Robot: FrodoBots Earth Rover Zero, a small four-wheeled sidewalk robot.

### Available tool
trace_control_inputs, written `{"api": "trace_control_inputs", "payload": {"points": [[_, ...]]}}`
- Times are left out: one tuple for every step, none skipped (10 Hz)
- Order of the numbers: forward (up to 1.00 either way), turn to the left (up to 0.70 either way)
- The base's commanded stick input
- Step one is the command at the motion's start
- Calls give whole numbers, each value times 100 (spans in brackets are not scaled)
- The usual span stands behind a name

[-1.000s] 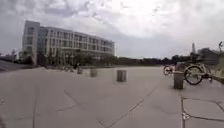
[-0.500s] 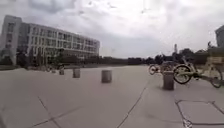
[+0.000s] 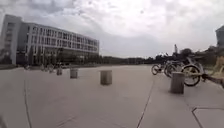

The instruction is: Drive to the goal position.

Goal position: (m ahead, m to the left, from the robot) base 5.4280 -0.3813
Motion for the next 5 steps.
{"api": "trace_control_inputs", "payload": {"points": [[70,-25],[70,-34],[70,-27],[70,-8],[70,0]]}}
